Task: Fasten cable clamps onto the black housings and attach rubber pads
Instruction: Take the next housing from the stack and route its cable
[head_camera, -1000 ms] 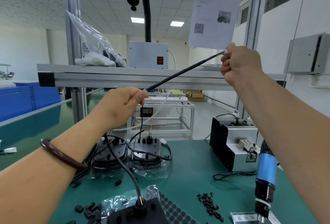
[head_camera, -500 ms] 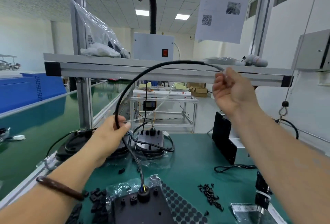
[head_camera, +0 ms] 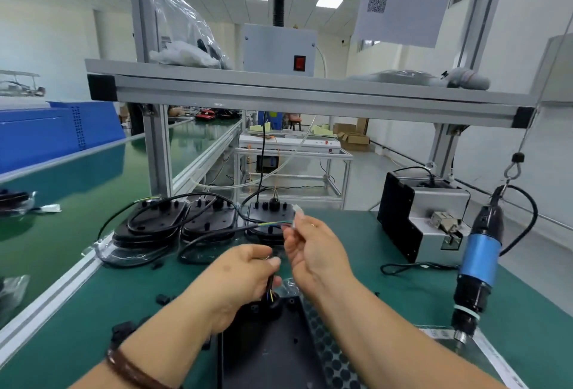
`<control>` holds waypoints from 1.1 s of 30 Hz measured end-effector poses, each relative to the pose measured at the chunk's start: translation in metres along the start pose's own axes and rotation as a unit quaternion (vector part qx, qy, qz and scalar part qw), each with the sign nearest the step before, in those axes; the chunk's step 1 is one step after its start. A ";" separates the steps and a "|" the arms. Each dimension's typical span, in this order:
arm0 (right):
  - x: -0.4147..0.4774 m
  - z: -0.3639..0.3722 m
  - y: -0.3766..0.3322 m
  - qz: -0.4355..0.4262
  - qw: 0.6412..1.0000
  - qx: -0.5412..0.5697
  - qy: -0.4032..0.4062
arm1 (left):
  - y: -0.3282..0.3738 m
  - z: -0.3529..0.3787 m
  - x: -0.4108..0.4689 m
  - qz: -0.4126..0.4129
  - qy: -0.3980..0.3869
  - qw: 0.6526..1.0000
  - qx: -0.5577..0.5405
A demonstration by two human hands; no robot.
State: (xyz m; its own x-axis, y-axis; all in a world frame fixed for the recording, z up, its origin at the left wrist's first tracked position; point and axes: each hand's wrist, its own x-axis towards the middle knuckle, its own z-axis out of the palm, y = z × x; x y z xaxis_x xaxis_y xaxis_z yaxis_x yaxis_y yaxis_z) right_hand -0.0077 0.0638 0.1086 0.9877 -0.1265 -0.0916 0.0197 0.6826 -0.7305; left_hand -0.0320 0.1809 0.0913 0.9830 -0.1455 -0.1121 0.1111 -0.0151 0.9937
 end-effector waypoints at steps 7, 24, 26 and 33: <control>0.012 -0.014 0.003 -0.032 0.969 -0.225 0.101 | -0.002 -0.008 -0.007 0.063 0.046 0.974 0.214; -0.006 -0.042 -0.012 0.179 0.912 -0.340 -0.143 | -0.029 -0.013 -0.027 0.147 0.027 0.971 0.187; -0.008 -0.039 -0.012 0.120 0.906 -0.353 -0.201 | -0.030 -0.012 -0.025 0.142 0.037 0.971 0.190; -0.022 -0.025 -0.010 -0.181 0.737 -0.589 -0.277 | -0.033 -0.013 -0.025 0.158 0.052 0.965 0.204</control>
State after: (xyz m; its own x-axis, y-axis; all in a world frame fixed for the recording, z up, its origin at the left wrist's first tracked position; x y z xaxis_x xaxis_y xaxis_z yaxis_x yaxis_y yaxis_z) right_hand -0.0336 0.0421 0.1013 0.8693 0.3887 0.3053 0.4710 -0.4644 -0.7500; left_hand -0.0579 0.1978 0.0614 0.9699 -0.1078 0.2184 -0.2432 -0.3774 0.8936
